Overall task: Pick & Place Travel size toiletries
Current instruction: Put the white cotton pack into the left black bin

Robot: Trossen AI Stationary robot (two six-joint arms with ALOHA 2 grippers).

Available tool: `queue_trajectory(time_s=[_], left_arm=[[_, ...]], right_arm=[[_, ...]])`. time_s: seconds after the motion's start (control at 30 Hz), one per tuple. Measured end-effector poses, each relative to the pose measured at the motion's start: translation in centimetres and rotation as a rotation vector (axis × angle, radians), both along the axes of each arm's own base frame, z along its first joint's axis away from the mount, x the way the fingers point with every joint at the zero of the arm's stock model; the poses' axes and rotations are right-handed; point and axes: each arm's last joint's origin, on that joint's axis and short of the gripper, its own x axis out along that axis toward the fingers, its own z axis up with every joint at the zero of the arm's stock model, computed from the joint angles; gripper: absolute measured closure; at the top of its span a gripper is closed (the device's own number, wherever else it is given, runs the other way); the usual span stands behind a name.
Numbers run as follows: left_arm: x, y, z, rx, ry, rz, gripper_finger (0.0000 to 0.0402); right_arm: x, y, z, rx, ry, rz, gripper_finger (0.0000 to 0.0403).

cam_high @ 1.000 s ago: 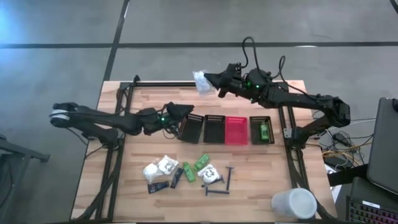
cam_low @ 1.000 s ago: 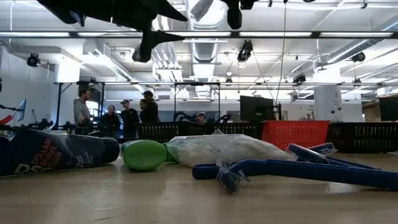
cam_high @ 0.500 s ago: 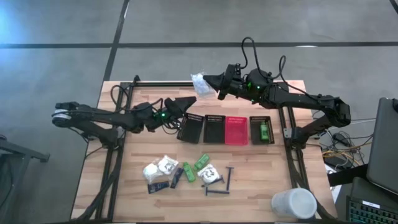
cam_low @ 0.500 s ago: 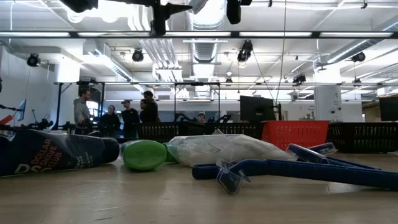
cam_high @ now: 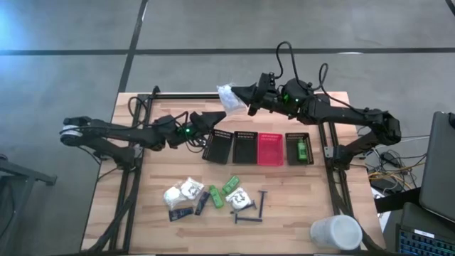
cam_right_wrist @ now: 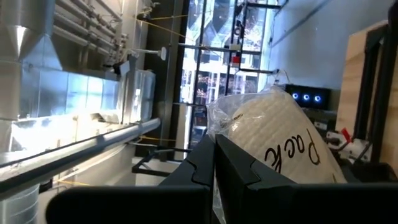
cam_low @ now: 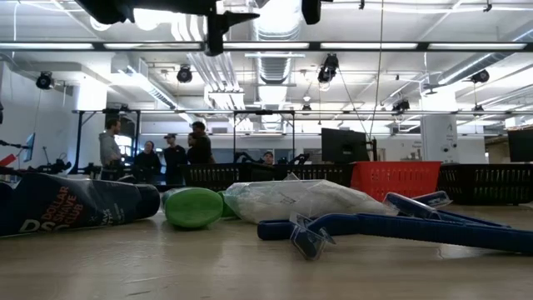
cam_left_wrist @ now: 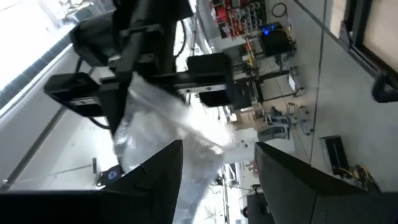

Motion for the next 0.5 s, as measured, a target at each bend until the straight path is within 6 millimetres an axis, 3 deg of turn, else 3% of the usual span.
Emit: queue_trajectory(time_s=[0.5], left_arm=[[-0.01,0.26,0.42,0.027,-0.034,-0.087,0.0197]], right_arm=[[0.17,0.86,0.07,0.011,-0.008,-0.023,0.0394]])
